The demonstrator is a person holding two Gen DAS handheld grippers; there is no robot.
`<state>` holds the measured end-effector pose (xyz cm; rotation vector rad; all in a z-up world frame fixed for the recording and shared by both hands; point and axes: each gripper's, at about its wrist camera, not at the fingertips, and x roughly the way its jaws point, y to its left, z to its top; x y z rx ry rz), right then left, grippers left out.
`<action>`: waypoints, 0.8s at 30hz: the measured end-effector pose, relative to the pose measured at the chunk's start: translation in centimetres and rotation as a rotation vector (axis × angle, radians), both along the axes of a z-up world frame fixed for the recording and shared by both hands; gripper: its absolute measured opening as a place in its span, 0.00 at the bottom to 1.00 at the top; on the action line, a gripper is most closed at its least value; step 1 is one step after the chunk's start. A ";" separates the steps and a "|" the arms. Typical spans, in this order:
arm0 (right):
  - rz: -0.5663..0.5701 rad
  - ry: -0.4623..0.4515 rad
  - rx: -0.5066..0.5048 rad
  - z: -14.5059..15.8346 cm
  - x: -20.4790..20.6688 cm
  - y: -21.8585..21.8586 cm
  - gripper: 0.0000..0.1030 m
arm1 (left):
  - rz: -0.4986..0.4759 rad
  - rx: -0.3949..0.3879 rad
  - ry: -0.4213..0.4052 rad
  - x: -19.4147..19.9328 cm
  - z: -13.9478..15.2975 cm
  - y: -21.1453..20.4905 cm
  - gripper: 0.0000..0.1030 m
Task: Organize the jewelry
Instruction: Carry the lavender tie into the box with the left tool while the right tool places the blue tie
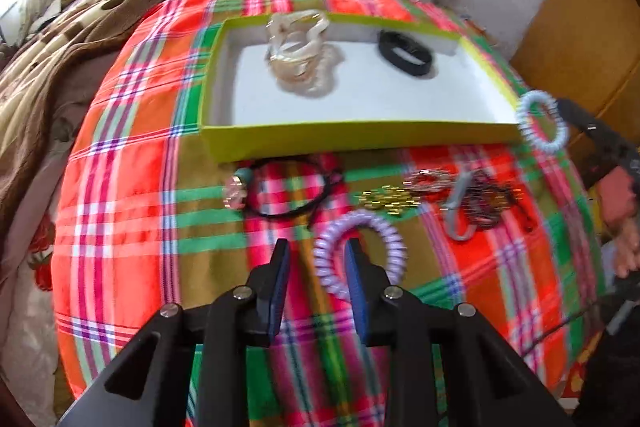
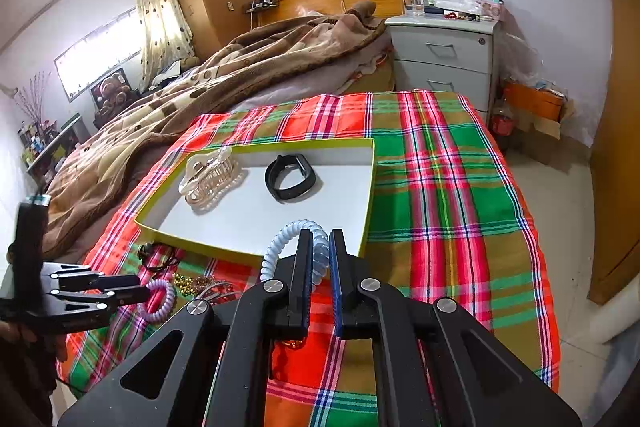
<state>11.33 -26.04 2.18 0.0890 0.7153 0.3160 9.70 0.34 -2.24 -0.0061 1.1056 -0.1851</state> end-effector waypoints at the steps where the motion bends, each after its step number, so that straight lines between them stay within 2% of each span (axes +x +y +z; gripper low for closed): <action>1: 0.000 -0.001 0.000 0.0 0.0 0.0 0.08 | 0.000 -0.009 0.007 0.1 -0.2 0.1 0.28; 4: -0.001 -0.002 0.004 0.0 0.0 -0.2 0.08 | -0.017 -0.019 0.002 0.0 -0.1 -0.3 0.28; 8: -0.002 -0.003 0.012 0.0 0.1 -0.4 0.08 | -0.042 0.060 -0.017 0.0 0.0 -1.5 0.27; 10: -0.002 -0.005 0.014 0.1 0.1 -0.5 0.08 | -0.050 0.083 -0.025 0.0 0.0 -1.9 0.13; 16: -0.013 -0.011 0.017 0.6 0.2 -1.0 0.08 | -0.044 0.033 -0.049 -0.2 1.1 -1.5 0.09; 24: -0.021 -0.021 0.012 1.6 1.6 -1.2 0.08 | -0.035 -0.079 -0.135 1.4 5.3 -0.9 0.09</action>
